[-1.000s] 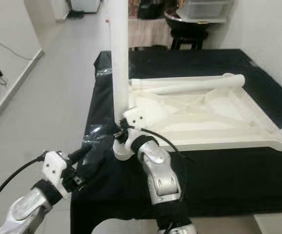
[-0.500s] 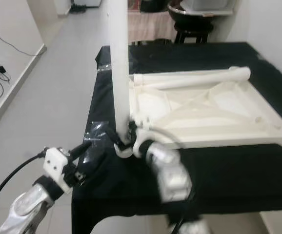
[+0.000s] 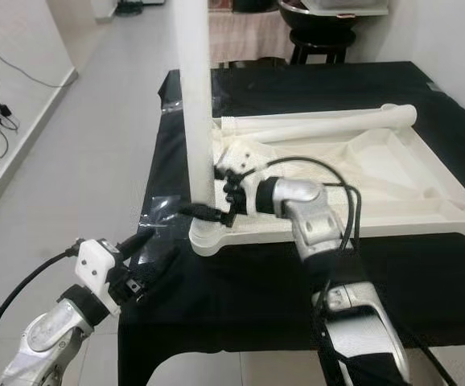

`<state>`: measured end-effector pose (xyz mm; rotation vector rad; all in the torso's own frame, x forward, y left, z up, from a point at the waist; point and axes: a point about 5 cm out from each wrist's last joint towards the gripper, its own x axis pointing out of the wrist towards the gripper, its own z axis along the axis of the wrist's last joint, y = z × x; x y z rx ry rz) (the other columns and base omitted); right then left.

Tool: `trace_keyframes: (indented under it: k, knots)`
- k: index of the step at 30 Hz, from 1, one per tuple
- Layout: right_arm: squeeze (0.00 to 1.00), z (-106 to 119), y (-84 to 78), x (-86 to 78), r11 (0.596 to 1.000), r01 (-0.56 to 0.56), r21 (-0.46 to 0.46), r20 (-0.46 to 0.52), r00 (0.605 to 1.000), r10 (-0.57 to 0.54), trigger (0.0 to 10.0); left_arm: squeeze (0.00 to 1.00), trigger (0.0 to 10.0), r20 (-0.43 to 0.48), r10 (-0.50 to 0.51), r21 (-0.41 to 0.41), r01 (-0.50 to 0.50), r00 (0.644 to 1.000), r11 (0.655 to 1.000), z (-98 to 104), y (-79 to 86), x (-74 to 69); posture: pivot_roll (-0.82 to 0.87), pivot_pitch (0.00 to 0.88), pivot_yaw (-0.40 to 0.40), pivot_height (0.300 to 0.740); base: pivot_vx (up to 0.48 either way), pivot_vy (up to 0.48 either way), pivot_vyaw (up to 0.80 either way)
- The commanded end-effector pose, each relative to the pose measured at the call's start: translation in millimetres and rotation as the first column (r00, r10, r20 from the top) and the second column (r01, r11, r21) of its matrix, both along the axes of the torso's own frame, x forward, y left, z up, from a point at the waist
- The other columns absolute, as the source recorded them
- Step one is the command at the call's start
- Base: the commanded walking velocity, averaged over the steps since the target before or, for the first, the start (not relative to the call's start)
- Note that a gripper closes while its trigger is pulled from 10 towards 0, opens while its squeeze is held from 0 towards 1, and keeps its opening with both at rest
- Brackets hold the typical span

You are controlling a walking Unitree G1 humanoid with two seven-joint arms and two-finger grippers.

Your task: Building children table

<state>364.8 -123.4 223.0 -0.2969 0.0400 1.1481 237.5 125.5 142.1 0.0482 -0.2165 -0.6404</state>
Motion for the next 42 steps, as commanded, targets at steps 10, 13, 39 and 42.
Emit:
trace_keyframes:
  k: [10, 13, 39, 42]
  knots:
    - [0.0, -31, -19.4, 8.4, 0.999, 0.038, -0.013, -0.146, 0.989, -0.04, 0.0, 0.0, 10.0, -0.017, 0.004, 0.01, -0.004, 1.0, 1.0, -5, -2.3, -4.6, -0.02, 0.136, 0.01, 0.74, 0.0, 0.0, 0.0]
    - [0.0, -31, -19.4, 8.4, 0.999, 0.038, -0.013, -0.146, 0.989, -0.04, 0.0, 0.0, 10.0, -0.017, 0.004, 0.01, -0.004, 1.0, 1.0, -5, -2.3, -4.6, -0.02, 0.136, 0.01, 0.74, 0.0, 0.0, 0.0]
    - [0.0, -100, -11.2, -48.9, 0.707, 0.706, -0.037, -0.105, 0.701, -0.705, 0.0, 0.0, 10.0, -0.019, 0.008, 0.012, -0.007, 1.0, 1.0, -9, 3.9, 4.0, -0.09, 0.086, 0.004, 0.74, 0.0, 0.0, 0.0]
    - [0.0, -96, -6.8, -48.3, 0.741, 0.671, -0.021, -0.139, 0.732, -0.667, 10.0, 0.0, 10.0, -0.016, 0.021, 0.007, -0.021, 1.0, 1.0, -9, 3.4, 4.6, -0.09, 0.08, 0.007, 0.74, 0.0, 0.0, 0.0]
